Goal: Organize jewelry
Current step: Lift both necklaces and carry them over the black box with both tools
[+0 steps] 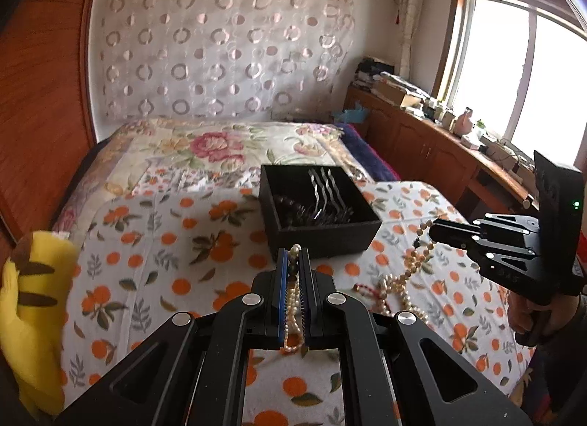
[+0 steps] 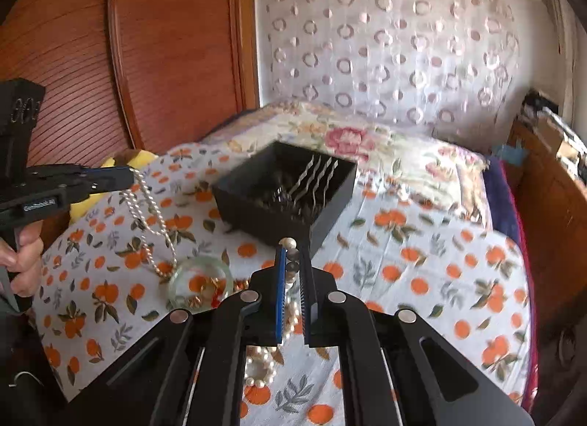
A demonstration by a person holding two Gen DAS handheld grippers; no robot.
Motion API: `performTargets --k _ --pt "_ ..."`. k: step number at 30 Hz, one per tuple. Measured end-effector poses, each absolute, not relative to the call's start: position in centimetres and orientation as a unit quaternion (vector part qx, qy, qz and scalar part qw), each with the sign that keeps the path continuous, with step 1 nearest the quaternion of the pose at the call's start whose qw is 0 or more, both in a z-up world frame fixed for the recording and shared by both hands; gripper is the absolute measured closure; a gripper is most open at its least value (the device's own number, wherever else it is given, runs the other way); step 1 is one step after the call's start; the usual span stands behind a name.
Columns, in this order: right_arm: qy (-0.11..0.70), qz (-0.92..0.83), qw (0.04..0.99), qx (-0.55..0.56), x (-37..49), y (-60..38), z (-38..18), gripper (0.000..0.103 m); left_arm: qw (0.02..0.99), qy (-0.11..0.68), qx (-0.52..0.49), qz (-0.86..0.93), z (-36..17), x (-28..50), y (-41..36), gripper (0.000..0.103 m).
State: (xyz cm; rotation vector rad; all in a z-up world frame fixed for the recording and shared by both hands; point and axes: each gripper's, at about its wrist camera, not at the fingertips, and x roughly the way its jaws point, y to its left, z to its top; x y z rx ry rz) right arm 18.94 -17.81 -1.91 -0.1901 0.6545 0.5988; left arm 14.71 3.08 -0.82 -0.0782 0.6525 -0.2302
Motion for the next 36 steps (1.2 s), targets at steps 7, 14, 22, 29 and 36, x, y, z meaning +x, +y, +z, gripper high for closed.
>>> performTargets --k 7,14,22,29,36 --pt "0.292 0.288 0.908 -0.090 19.0 -18.0 0.7 0.095 0.946 0.300 -0.027 -0.121 1.2 15.4 2.1 0.098" --pt "0.246 0.283 0.922 -0.093 19.3 -18.3 5.4 0.095 0.952 0.277 -0.019 -0.132 4.0 16.9 1.4 0.098" --pt "0.204 0.279 0.934 -0.096 20.2 -18.0 9.6 0.095 0.956 0.260 -0.010 -0.133 6.1 18.6 0.6 0.098" --pt "0.182 0.280 0.938 -0.094 22.3 -17.2 11.8 0.095 0.958 0.254 -0.004 -0.131 7.0 20.7 0.5 0.098" --pt "0.170 0.284 0.940 -0.084 23.6 -17.1 12.7 0.095 0.958 0.256 -0.009 -0.130 7.1 22.8 0.5 0.098"
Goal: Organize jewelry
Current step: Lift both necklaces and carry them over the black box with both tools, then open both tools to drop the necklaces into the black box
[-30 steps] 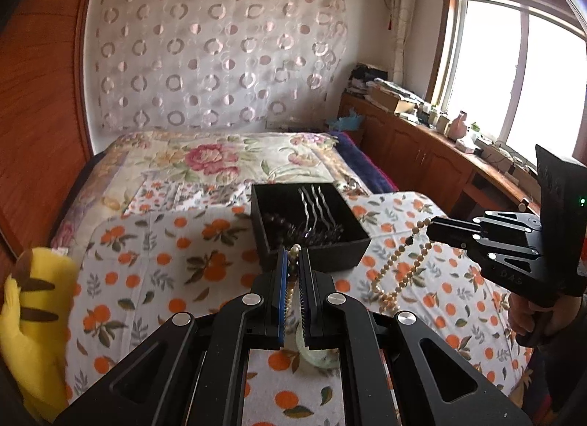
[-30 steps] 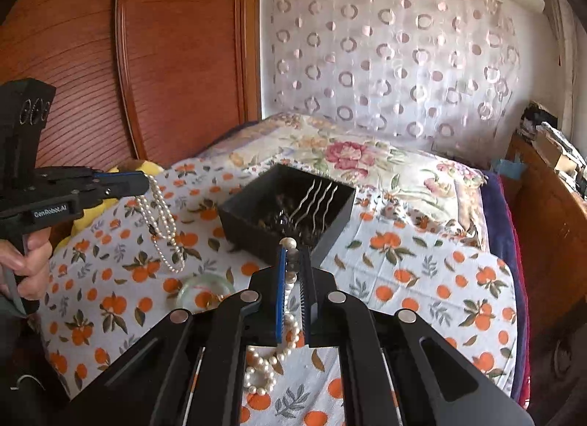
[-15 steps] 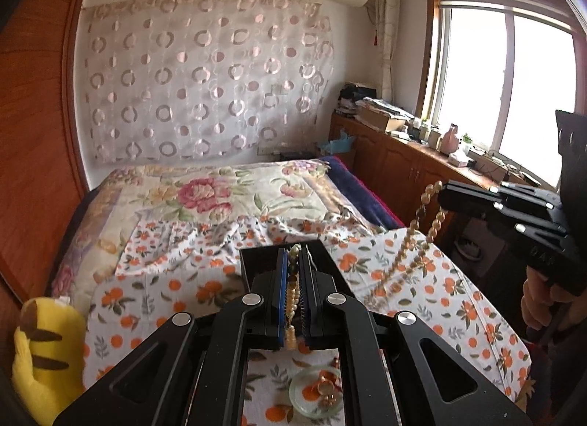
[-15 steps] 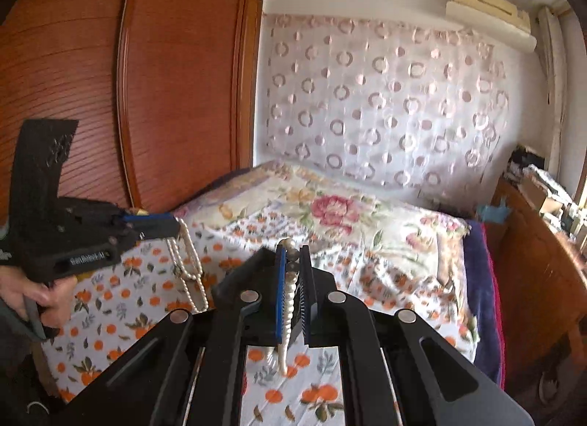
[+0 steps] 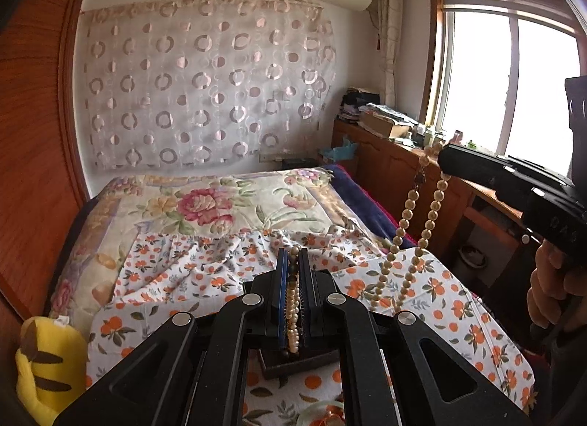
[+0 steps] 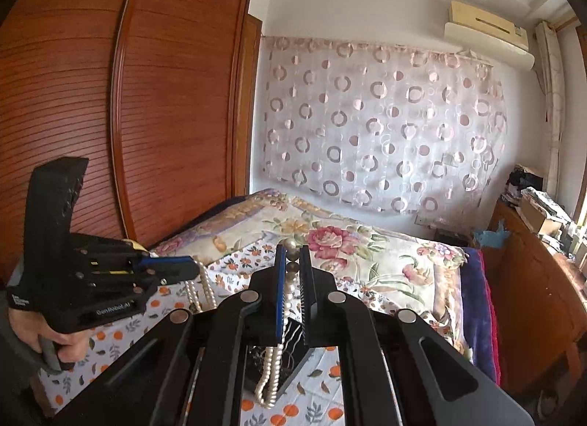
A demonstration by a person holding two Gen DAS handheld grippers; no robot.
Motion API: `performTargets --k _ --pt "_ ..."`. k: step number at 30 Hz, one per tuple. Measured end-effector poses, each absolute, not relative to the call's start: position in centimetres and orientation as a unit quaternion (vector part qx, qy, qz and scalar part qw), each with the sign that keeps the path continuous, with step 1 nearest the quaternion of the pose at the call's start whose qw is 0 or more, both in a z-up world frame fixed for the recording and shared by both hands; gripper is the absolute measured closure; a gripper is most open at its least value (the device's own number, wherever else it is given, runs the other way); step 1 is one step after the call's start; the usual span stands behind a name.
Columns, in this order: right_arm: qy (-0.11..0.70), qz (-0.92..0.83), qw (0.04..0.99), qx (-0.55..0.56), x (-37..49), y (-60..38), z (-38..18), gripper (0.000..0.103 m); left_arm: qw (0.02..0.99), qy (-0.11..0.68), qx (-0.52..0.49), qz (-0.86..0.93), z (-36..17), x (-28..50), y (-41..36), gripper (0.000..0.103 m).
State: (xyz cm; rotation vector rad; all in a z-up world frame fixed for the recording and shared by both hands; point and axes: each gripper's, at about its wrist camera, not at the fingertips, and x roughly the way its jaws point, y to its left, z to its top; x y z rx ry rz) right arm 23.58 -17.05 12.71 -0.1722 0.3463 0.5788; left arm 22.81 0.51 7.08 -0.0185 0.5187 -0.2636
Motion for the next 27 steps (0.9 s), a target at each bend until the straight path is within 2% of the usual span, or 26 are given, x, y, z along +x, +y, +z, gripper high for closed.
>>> performTargets --k 7,23,27 --pt "0.192 0.288 0.934 -0.091 25.0 -16.4 10.9 0.095 0.951 0.279 -0.007 -0.130 4.8 24.9 0.1 0.098" --pt "0.292 0.299 0.903 -0.100 27.8 -14.9 2.5 0.094 0.938 0.325 -0.005 -0.125 0.9 28.5 0.0 0.098" --pt "0.312 0.299 0.897 -0.094 27.9 -14.9 0.5 0.094 0.935 0.330 -0.007 -0.128 0.3 28.5 0.0 0.094"
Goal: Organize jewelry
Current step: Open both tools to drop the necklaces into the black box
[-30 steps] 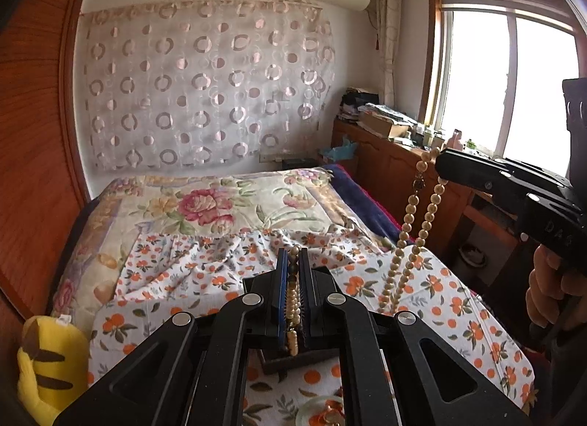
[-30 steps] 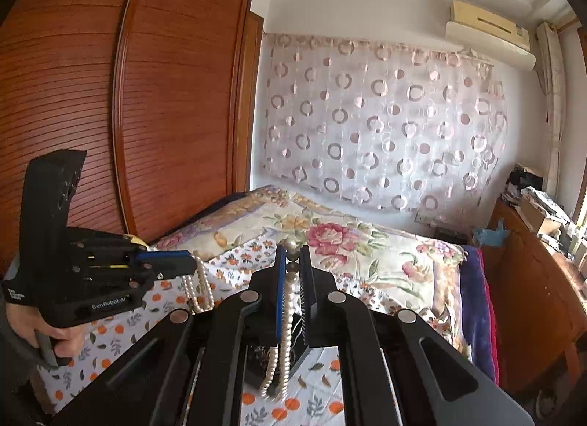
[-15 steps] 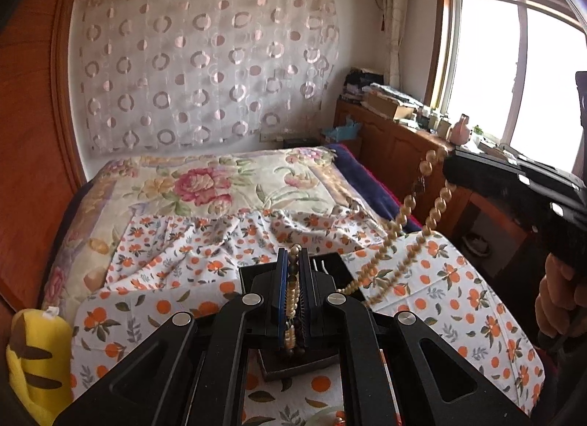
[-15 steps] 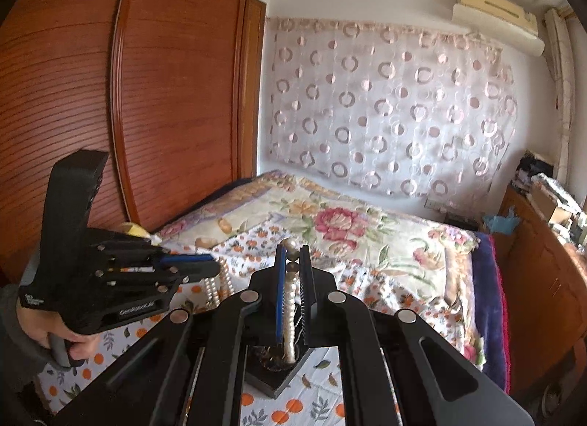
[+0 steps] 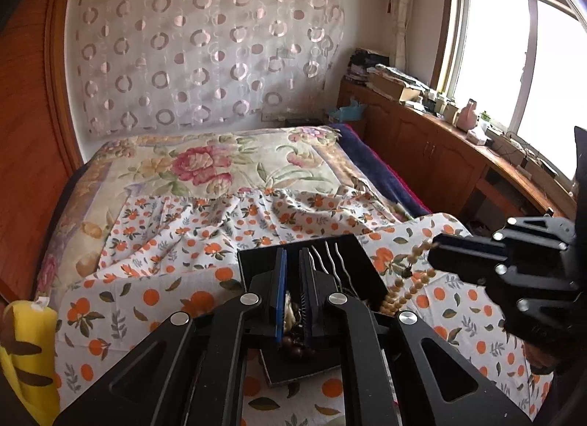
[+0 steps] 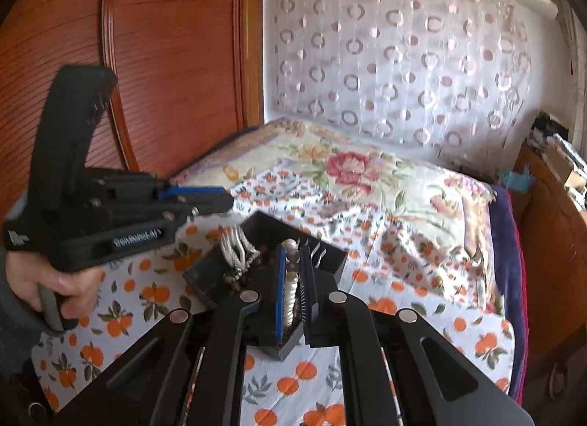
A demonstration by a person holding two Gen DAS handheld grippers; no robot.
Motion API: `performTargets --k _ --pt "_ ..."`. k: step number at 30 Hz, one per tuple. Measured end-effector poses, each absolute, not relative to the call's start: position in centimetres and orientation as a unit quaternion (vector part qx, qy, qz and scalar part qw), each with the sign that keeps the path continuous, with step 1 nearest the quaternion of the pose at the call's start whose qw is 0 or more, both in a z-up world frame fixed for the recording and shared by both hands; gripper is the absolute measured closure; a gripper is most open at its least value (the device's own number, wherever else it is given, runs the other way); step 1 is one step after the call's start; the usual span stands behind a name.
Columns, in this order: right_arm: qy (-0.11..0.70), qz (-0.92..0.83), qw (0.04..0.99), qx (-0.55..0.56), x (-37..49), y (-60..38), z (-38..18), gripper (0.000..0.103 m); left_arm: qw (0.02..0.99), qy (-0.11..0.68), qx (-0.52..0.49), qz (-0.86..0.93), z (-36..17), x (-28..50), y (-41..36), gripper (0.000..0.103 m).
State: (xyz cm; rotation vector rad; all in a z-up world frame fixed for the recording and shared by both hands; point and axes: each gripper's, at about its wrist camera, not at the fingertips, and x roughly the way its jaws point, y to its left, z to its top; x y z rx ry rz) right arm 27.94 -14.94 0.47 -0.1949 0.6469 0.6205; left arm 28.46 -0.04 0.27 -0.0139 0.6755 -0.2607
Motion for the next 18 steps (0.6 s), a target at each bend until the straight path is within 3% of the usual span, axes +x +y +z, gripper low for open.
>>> performTargets --k 3,7,18 --pt "0.317 0.300 0.896 -0.086 27.6 -15.4 -0.4 0.094 0.936 0.330 0.000 -0.125 0.0 27.6 0.0 0.080" --pt "0.321 0.300 0.895 -0.080 26.8 -16.2 -1.1 0.089 0.935 0.332 0.011 -0.127 -0.5 25.7 0.0 0.076" --pt "0.368 0.298 0.878 -0.075 21.5 -17.4 -6.5 0.089 0.912 0.385 0.020 -0.142 -5.4 19.4 -0.1 0.048"
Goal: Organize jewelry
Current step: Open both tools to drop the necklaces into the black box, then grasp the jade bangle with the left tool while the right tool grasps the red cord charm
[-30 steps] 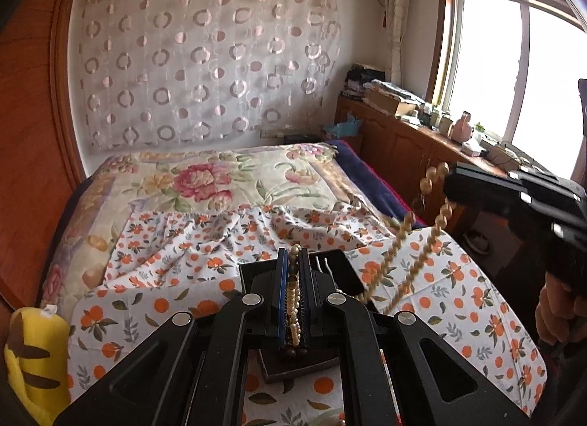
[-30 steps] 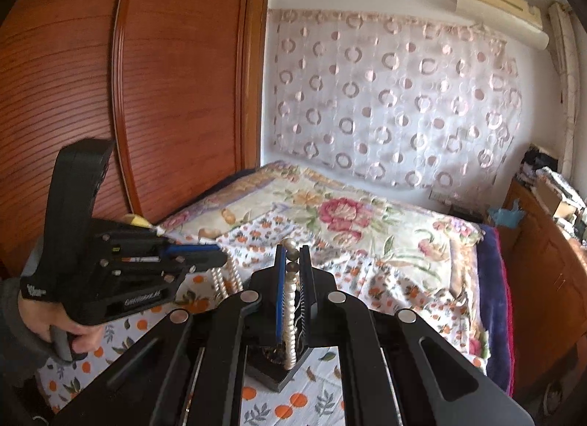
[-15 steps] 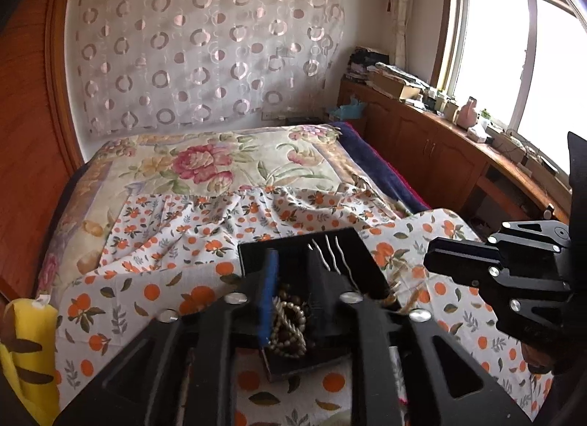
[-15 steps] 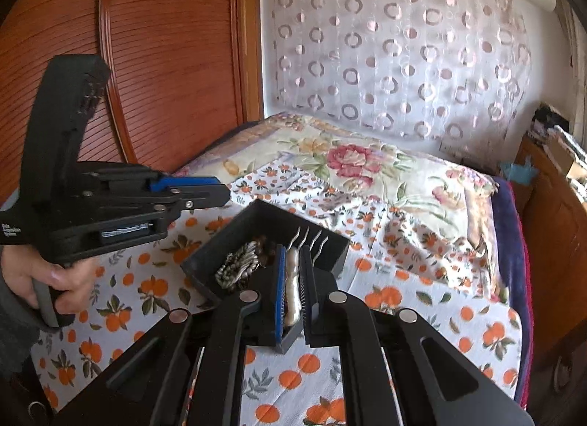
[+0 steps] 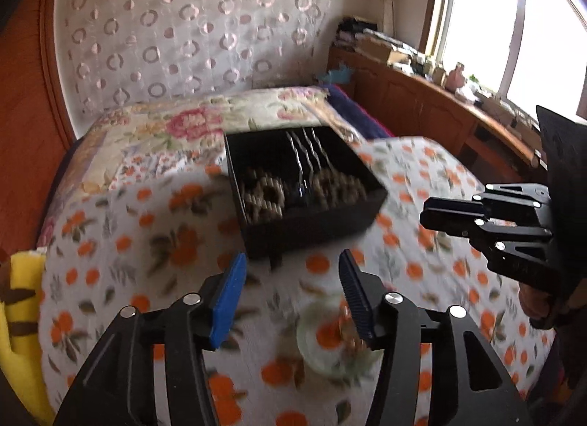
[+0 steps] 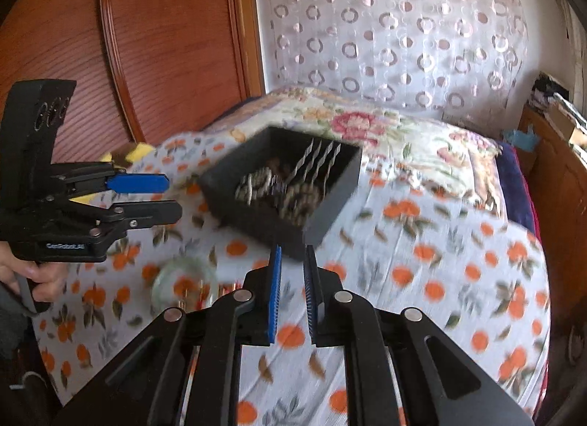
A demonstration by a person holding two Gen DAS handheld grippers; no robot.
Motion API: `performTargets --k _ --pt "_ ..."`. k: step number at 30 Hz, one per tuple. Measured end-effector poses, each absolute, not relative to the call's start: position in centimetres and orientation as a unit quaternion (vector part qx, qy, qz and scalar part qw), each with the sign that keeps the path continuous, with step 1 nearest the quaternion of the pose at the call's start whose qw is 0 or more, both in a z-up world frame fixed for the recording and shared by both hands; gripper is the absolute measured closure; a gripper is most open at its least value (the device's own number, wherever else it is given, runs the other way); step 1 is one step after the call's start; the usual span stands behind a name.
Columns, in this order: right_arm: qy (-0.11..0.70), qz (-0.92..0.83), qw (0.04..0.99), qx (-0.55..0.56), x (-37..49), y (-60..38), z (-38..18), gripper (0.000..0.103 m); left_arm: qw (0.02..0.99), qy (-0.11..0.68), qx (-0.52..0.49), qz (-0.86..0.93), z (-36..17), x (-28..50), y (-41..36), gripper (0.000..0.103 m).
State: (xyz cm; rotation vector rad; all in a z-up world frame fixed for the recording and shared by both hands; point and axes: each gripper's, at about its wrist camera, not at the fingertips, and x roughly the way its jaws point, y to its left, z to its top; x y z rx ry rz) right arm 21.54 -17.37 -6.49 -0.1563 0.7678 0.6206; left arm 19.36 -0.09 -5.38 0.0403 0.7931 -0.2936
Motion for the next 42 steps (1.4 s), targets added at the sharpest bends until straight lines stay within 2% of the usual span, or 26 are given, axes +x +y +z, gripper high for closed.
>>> performTargets --k 12,26,29,31,42 --pt "0.399 0.301 0.862 -0.089 18.8 -17.2 -9.5 0.089 0.889 0.421 0.029 -0.175 -8.3 16.8 -2.5 0.030" --pt "0.408 0.295 0.859 -0.092 18.7 -17.4 -10.5 0.088 0.878 0.443 0.047 -0.173 -10.0 17.6 -3.7 0.030" --pt "0.409 0.296 0.858 -0.093 18.7 -17.4 -10.5 0.085 0.881 0.438 0.064 -0.169 -10.2 17.5 -4.2 0.030" --pt "0.408 0.298 0.858 -0.094 18.7 -17.2 -10.4 0.085 0.883 0.435 0.064 -0.164 -10.2 17.5 -4.3 0.034" --pt "0.408 0.319 0.849 -0.104 19.0 -14.9 -10.2 0.085 0.900 0.407 0.026 -0.155 -8.4 16.4 -2.3 0.034"
